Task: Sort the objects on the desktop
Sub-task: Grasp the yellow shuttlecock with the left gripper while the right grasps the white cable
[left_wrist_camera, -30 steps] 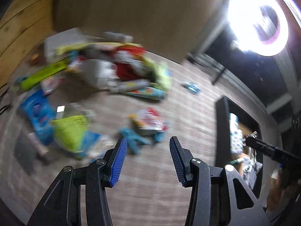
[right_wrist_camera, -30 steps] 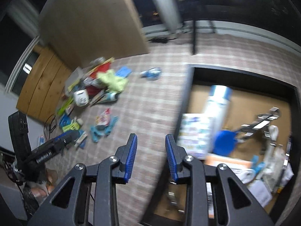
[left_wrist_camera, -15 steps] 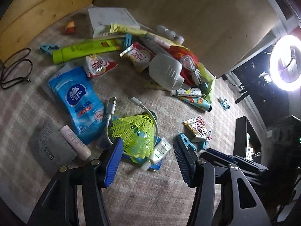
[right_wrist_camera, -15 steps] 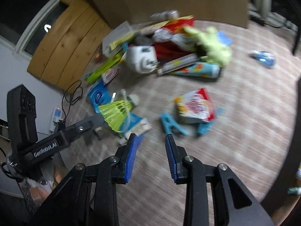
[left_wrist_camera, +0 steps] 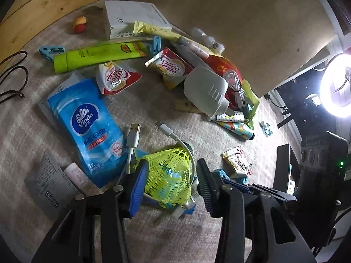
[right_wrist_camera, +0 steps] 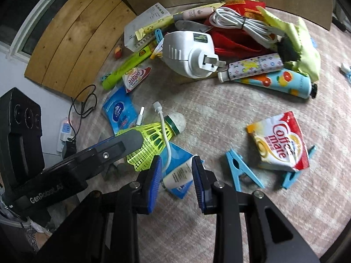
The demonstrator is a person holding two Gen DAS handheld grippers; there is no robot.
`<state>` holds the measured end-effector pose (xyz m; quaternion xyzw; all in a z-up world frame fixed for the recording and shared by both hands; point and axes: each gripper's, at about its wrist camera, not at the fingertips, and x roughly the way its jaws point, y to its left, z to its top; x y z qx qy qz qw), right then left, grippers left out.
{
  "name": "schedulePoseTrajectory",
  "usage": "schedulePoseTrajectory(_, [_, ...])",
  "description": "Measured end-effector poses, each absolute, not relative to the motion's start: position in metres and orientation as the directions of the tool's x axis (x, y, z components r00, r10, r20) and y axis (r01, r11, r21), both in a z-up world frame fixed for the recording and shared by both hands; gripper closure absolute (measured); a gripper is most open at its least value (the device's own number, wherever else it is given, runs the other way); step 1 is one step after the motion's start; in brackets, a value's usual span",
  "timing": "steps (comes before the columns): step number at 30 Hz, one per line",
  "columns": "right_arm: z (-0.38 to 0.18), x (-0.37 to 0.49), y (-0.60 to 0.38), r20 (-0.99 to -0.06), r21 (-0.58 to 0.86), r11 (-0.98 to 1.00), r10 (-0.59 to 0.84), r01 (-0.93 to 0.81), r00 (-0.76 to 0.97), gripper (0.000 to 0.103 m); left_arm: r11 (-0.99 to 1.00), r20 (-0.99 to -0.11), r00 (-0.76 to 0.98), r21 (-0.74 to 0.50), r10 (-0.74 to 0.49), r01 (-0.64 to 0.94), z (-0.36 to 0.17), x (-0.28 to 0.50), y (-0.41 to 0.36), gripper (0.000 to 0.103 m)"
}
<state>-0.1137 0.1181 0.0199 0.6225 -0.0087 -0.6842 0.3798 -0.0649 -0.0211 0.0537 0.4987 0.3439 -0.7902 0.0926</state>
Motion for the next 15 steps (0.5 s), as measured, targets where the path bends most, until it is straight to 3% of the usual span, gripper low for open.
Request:
schedulePoseTrajectory(6, [0.015, -0.114, 0.105, -0.849, 0.476, -0.702, -0.524, 0.529, 0.068, 0.077, -0.761, -0.862, -0.463, -0.438, 0.205, 0.479, 0.049, -0.073, -0.015, 0.069])
schedulePoseTrajectory(11, [0.010, -0.112, 0.096, -0.855, 0.457, -0.692, -0.515, 0.559, 0.061, 0.090, -0.768, -0.864, -0.453, -0.438, 0.218, 0.467, 0.045, -0.078, -0.011, 0.095])
schedulePoseTrajectory(12, [0.009, -0.112, 0.095, -0.855, 0.456, -0.691, -0.515, 0.561, 0.062, 0.096, -0.768, -0.863, -0.453, -0.442, 0.222, 0.464, 0.044, -0.079, -0.011, 0.096])
schedulePoseTrajectory(15, [0.009, -0.112, 0.097, -0.851, 0.459, -0.691, -0.523, 0.559, 0.052, 0.098, -0.771, -0.864, -0.458, -0.435, 0.211, 0.464, 0.047, -0.077, -0.012, 0.099])
